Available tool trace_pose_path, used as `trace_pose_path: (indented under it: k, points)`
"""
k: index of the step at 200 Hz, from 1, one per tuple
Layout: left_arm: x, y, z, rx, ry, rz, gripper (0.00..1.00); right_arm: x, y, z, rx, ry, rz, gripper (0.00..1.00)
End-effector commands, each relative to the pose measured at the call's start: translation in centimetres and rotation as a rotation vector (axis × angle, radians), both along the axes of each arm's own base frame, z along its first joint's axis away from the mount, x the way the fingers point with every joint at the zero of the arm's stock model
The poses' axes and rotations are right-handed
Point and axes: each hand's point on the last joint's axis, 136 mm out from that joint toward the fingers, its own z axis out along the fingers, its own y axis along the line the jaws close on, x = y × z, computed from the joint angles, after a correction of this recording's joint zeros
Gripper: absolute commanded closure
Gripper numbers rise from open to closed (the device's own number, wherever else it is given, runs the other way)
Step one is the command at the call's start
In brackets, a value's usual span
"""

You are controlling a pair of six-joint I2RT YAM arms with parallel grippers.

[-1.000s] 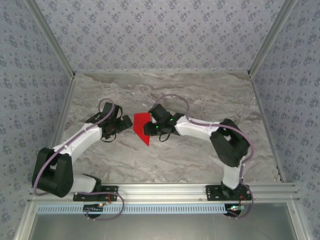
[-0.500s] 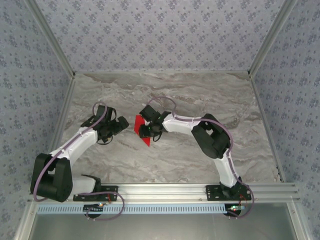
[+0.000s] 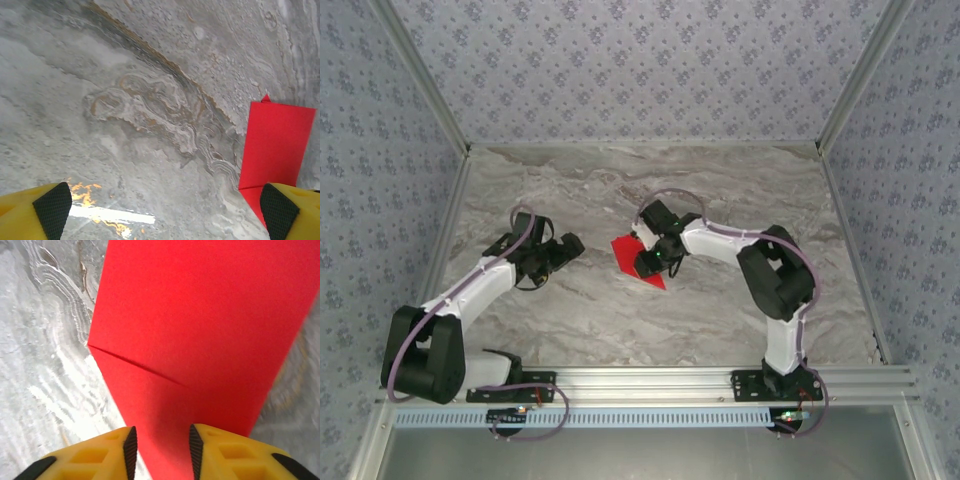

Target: Fold a paper plane with a square sheet of paper (pick it up from the middle)

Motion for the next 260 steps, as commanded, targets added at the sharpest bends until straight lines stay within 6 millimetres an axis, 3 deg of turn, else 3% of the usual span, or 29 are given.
trace_pose_path:
  k: [1, 39, 108, 156, 193, 230, 260]
  points:
    - [0.3, -1.7, 0.4, -0.073, -0.019, -0.042, 0.01, 0.5, 1.3, 4.0, 0.144, -0.029, -0.109, 0.61]
    - [0.3, -3.9, 0.7, -0.123, -0.028, -0.079, 0.01, 0.9, 0.8, 2.8, 0.19, 0.026, -0.309, 0.61]
    - [0.1, -9.2, 0.1, -0.243, -0.001, -0.157, 0.02, 2.5, 0.3, 0.6, 0.181, 0.079, -0.372, 0.64]
    - [0.2, -12.5, -1.1, -0.314, 0.053, -0.201, 0.12, 2.6, -0.6, -1.6, 0.179, 0.147, -0.408, 0.65]
    - [0.4, -14.5, -1.6, -0.362, 0.079, -0.215, 0.22, 2.8, -1.2, -2.0, 0.261, 0.212, -0.45, 0.65]
    - [1.1, -15.1, -1.9, -0.391, 0.083, -0.192, 0.41, 2.7, -1.9, -2.2, 0.335, 0.265, -0.47, 0.66]
    - [1.5, -15.3, -2.4, -0.4, 0.098, -0.167, 0.49, 2.7, -2.3, -2.4, 0.355, 0.294, -0.499, 0.67]
